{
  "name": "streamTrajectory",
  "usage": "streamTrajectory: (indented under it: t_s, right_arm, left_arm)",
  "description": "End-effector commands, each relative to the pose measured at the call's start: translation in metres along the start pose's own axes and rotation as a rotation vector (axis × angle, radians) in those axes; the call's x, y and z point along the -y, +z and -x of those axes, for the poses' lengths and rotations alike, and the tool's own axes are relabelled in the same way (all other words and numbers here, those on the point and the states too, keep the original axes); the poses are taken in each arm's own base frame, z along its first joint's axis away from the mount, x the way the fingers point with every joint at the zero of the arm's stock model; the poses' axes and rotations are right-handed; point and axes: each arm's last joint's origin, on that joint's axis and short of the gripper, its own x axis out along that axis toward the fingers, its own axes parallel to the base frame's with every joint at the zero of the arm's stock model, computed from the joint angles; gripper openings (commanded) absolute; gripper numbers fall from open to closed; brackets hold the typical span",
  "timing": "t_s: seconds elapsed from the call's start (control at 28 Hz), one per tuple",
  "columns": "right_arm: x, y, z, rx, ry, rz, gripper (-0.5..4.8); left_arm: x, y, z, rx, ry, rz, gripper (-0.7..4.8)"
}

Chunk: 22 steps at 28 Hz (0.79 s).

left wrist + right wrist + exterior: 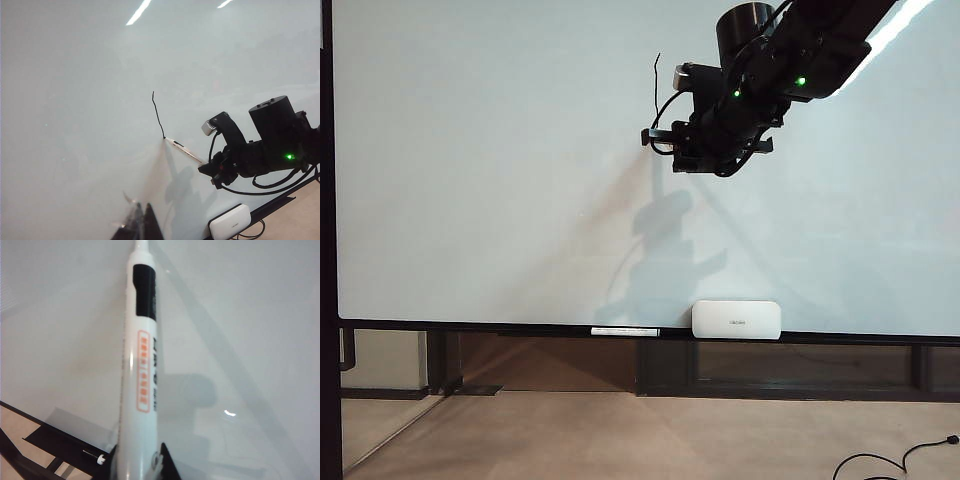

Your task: Reach to the right to find the marker pen, pick it up, and write the number 15 on the whiteboard.

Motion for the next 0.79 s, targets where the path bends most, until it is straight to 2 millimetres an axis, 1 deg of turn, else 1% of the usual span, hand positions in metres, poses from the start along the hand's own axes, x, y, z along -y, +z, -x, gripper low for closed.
streamTrajectory:
  t_s: [0.04, 0.14, 0.32, 0.57, 0.79]
  right_arm:
    - [0.0, 0.006, 0.001, 0.034, -0.001, -0.01, -0.02]
    - [-0.002, 0.009, 0.003, 0.047, 0.032, -0.009, -0.02]
    - [-0.004, 0.017, 0.009, 0.048, 0.04, -0.005, -0.01]
    - [-0.005, 0.038, 0.023, 0.084, 0.073, 0.021, -0.01]
    - [-0.011, 0.056, 0.039, 0.097, 0.089, 0.055, -0.02]
  left_arm:
    - [-0.001, 0.002, 0.0, 0.009, 0.002, -0.005, -0.05]
    - [0.0, 0.001, 0.0, -0.002, -0.001, 0.001, -0.05]
    - [0.0, 0.001, 0.0, -0.005, -0.002, 0.001, -0.05]
    - [0.0, 0.0, 0.0, -0.017, -0.005, 0.006, -0.05]
    - [0.0, -0.001, 0.0, -0.024, -0.01, 0.012, -0.05]
